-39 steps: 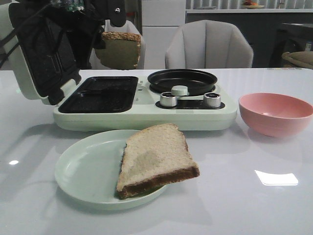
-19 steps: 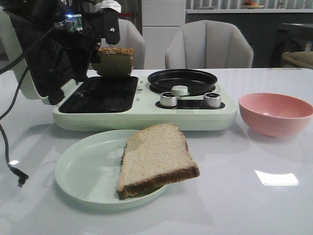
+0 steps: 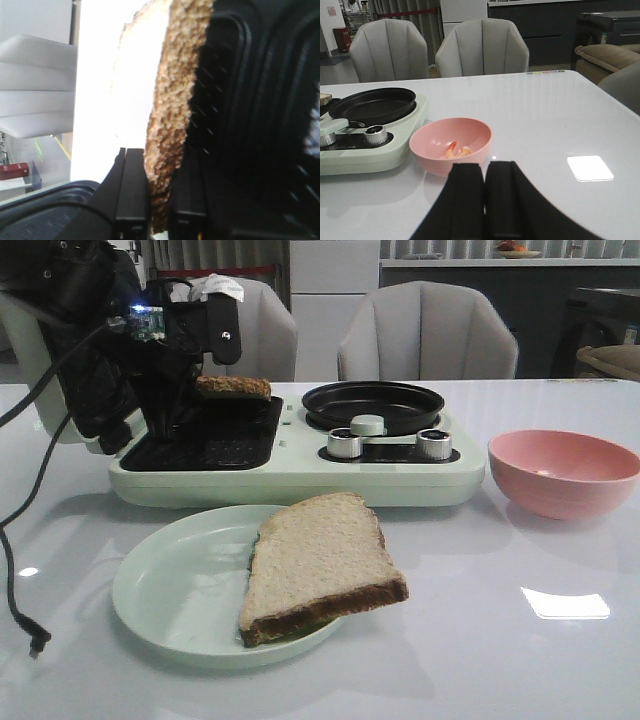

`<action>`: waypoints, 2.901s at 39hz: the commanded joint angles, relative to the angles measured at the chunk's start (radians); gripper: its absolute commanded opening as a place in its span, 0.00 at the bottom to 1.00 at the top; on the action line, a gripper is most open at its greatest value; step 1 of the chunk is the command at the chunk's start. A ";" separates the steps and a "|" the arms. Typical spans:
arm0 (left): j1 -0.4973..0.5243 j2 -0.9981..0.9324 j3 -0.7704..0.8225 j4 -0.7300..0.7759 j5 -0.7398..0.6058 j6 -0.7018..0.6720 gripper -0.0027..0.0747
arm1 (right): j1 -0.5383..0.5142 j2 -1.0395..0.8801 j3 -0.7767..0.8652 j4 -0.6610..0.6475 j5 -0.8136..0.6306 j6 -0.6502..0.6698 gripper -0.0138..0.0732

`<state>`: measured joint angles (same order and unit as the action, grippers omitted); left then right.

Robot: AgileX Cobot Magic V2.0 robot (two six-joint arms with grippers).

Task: Make breakfast with bread and shrimp
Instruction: 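Lower the bread onto the sandwich maker plate and open the left gripper, then withdraw the left gripper away from the sandwich maker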

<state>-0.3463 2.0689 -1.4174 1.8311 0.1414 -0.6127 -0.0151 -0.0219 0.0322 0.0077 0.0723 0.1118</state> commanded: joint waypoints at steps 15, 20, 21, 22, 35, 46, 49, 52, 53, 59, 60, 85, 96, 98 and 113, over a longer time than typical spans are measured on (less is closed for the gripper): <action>0.010 -0.053 0.028 0.025 -0.070 -0.014 0.21 | -0.004 -0.008 -0.022 -0.008 -0.086 -0.002 0.33; 0.022 -0.053 0.028 0.025 -0.075 -0.014 0.29 | -0.004 -0.008 -0.022 -0.008 -0.086 -0.002 0.33; 0.024 -0.053 0.028 0.025 -0.078 -0.014 0.30 | -0.004 -0.008 -0.022 -0.008 -0.086 -0.002 0.33; 0.024 -0.053 0.026 0.025 -0.078 -0.014 0.32 | -0.004 -0.008 -0.022 -0.008 -0.086 -0.002 0.33; 0.034 -0.064 0.026 0.025 -0.099 -0.045 0.72 | -0.004 -0.008 -0.022 -0.008 -0.086 -0.002 0.33; 0.026 -0.136 0.037 0.025 -0.105 -0.210 0.74 | -0.004 -0.008 -0.022 -0.008 -0.086 -0.002 0.33; 0.019 -0.165 0.059 0.025 -0.110 -0.223 0.74 | -0.004 -0.008 -0.022 -0.008 -0.086 -0.002 0.33; 0.012 -0.201 0.090 0.025 -0.110 -0.223 0.74 | -0.004 -0.008 -0.022 -0.008 -0.086 -0.002 0.33; 0.008 -0.212 0.105 0.025 -0.110 -0.223 0.74 | -0.004 -0.008 -0.022 -0.008 -0.086 -0.002 0.33; -0.027 -0.325 0.187 0.025 -0.110 -0.223 0.74 | -0.004 -0.008 -0.022 -0.008 -0.086 -0.002 0.33; -0.036 -0.349 0.198 0.025 -0.110 -0.226 0.74 | -0.004 -0.008 -0.022 -0.008 -0.086 -0.002 0.33; -0.115 -0.889 0.349 0.023 -0.006 -0.861 0.74 | -0.004 -0.008 -0.022 -0.008 -0.086 -0.002 0.33; -0.115 -1.106 0.521 0.023 0.048 -0.969 0.74 | -0.004 -0.008 -0.022 -0.008 -0.086 -0.002 0.33; -0.115 -1.139 0.549 0.018 0.058 -0.969 0.74 | -0.004 -0.008 -0.022 -0.008 -0.086 -0.002 0.33; -0.115 -1.345 0.660 -0.047 0.119 -0.910 0.74 | -0.004 -0.008 -0.022 -0.008 -0.086 -0.002 0.33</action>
<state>-0.4547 0.7631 -0.7390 1.7842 0.2134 -1.5218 -0.0151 -0.0219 0.0322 0.0077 0.0723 0.1118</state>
